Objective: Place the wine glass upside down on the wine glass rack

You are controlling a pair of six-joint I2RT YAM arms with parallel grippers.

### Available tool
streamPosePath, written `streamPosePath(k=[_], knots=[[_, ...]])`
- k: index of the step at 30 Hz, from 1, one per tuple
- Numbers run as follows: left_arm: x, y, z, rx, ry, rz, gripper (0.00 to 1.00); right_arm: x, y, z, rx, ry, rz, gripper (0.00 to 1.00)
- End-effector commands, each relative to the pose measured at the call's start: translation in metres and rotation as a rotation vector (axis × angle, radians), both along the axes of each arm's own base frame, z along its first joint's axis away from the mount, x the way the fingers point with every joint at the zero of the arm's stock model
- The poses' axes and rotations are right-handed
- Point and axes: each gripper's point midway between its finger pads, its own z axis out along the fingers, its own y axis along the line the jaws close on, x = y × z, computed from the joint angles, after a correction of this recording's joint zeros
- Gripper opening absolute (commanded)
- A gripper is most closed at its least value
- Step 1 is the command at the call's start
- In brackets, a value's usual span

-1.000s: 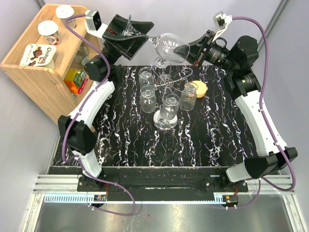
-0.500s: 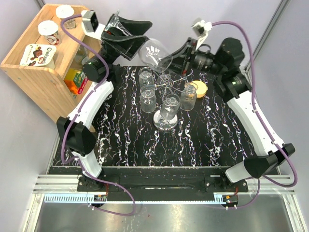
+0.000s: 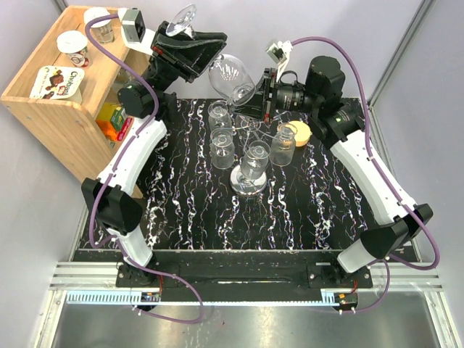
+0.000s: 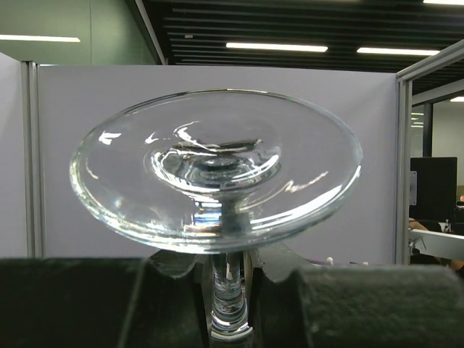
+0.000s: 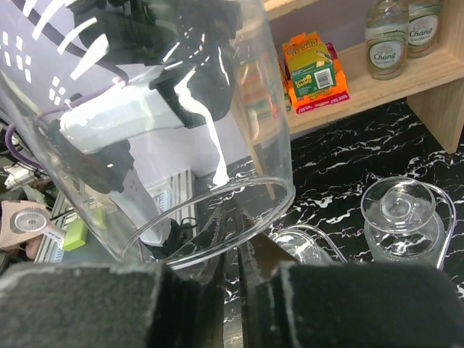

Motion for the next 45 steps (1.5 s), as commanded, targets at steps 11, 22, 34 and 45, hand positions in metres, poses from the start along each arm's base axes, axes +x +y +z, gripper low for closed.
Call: streamPosePath(k=[11,22,34,45], knots=[[0.010,-0.014,-0.009,0.279,0.010,0.078,0.00,-0.019,-0.020,0.066,0.030,-0.251,-0.125,0.55],[-0.001,0.004,0.014,0.357,-0.058,0.207,0.00,-0.027,-0.049,0.093,-0.032,-0.422,-0.241,0.65],[-0.031,0.001,-0.005,0.508,-0.149,0.166,0.00,-0.032,-0.062,0.160,0.024,-0.624,-0.310,0.64],[-0.086,-0.022,-0.005,0.504,-0.211,0.005,0.00,-0.041,-0.050,0.149,0.055,-0.576,-0.217,0.63]])
